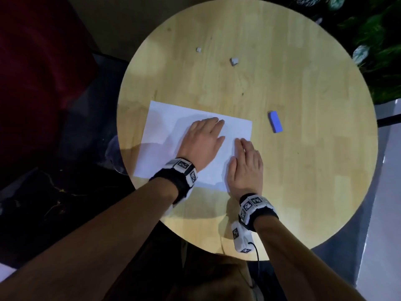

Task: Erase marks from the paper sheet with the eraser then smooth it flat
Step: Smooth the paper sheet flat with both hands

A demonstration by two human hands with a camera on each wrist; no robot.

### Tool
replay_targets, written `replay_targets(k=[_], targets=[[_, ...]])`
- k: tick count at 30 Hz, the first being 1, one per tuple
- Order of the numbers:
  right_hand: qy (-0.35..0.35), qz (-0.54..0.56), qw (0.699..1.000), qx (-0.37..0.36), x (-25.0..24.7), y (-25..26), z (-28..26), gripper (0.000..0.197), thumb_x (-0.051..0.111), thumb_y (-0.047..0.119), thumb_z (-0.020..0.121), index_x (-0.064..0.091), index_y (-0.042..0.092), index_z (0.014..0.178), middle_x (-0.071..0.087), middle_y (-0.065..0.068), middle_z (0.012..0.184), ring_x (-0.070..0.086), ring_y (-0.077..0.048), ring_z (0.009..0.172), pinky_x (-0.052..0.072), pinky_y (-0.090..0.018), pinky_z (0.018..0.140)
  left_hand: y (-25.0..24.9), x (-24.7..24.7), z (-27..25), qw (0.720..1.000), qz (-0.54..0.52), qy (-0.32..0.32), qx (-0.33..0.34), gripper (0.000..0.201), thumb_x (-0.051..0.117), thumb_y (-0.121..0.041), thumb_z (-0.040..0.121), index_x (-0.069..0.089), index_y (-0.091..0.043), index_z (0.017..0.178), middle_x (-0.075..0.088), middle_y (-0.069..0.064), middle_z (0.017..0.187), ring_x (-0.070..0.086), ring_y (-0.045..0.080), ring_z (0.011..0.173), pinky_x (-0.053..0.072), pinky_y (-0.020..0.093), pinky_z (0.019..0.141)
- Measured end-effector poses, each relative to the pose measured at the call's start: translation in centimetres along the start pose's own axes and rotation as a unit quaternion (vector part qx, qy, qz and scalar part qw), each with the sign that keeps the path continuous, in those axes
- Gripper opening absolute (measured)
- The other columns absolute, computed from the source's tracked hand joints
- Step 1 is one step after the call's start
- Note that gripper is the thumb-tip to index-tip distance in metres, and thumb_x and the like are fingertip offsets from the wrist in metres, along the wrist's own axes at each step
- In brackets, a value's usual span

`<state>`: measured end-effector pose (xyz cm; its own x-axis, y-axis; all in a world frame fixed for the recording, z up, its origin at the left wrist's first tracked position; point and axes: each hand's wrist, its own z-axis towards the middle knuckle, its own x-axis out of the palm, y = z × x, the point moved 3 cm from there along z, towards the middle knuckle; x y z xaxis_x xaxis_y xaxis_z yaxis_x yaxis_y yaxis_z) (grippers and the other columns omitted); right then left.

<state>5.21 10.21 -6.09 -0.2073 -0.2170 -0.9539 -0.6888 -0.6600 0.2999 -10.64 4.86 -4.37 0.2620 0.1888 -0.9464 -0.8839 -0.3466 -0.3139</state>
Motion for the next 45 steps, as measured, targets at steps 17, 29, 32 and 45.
replay_targets(k=[17,29,32,45], targets=[[-0.053,-0.026,0.996,0.064,-0.1,0.6,2.6,0.046,0.045,0.037,0.097,0.041,0.030,0.142,0.047,0.002,0.131,0.041,-0.021,0.112,0.030,-0.039,0.088,0.6,2.8,-0.7,0.997,0.038,0.060,-0.020,0.056,0.019,-0.036,0.106,0.023,-0.016,0.158,0.016,0.002,0.165,0.015,0.018,0.152,0.011,0.039,0.124],[-0.013,-0.043,0.998,0.047,-1.5,0.2,3.3,0.046,0.041,0.054,0.095,0.044,0.033,0.135,0.044,0.005,0.135,0.044,-0.022,0.096,0.034,-0.036,0.077,4.6,1.6,-3.1,0.994,0.026,0.026,-0.106,0.057,0.027,-0.036,0.106,0.025,-0.011,0.157,0.019,0.004,0.165,0.017,0.019,0.152,0.012,0.040,0.123],[-0.004,-0.049,0.998,0.028,-2.0,0.2,3.4,0.049,0.044,0.055,0.093,0.045,0.031,0.136,0.045,0.003,0.133,0.046,-0.023,0.095,0.035,-0.036,0.077,6.7,0.4,-3.4,0.976,0.018,-0.010,-0.215,0.061,0.027,-0.036,0.105,0.023,-0.003,0.156,0.018,0.012,0.164,0.017,0.025,0.152,0.011,0.042,0.124],[0.033,-0.064,0.997,-0.016,-1.6,0.7,6.2,0.057,0.049,0.047,0.084,0.046,0.027,0.137,0.051,-0.004,0.107,0.047,-0.028,0.085,0.035,-0.036,0.070,6.5,0.5,-1.0,0.984,0.006,0.010,-0.180,0.060,0.018,-0.036,0.105,0.018,-0.008,0.158,0.014,0.006,0.165,0.013,0.020,0.153,0.005,0.038,0.123]])
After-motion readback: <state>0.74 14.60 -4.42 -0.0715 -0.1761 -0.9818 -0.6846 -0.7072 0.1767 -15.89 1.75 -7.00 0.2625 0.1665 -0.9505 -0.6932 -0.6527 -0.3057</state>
